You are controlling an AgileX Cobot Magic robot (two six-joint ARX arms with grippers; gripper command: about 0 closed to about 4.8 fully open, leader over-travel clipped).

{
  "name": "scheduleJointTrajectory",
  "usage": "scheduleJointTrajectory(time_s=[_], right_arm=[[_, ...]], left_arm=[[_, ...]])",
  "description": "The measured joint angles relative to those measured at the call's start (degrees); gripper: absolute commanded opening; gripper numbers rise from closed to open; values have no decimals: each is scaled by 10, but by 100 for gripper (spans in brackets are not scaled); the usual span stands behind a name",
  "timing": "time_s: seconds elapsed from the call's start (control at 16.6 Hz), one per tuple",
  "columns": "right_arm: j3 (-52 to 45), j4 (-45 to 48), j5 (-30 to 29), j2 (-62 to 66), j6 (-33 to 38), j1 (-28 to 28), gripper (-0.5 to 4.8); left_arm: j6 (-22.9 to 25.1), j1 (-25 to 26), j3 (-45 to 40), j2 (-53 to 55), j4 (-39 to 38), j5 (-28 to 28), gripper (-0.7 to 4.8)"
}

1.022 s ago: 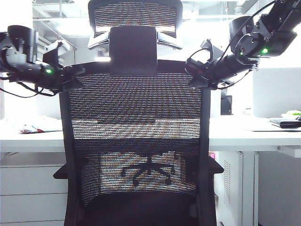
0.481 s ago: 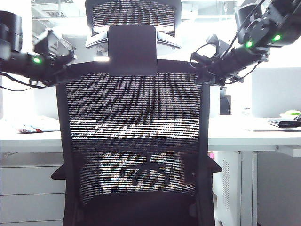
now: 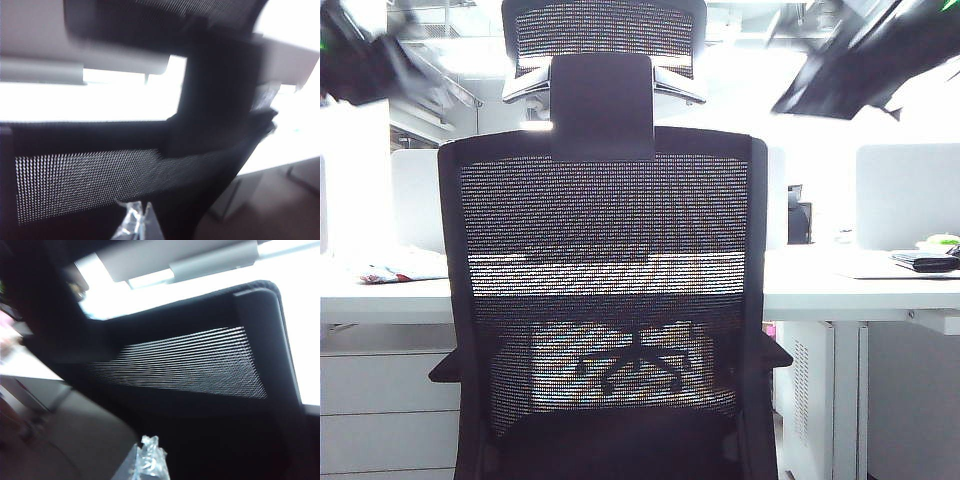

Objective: Push the black chair under the table.

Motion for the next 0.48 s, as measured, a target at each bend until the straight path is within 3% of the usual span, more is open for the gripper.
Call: scheduleJointTrajectory(time_s=[0.12,0.24,0.48], right_arm=[[-63,-4,11,-99,24,1,-9],[-130,-51,39,-240,42,1,-9],[-172,-177,84,-409,34,1,-9]], left_arm=[[-23,1,-69,-108,-28,-16,-6],[-35,0,-139,-278,-129,-55,-6],[-23,0,-157,-511,-349,-133,-6]])
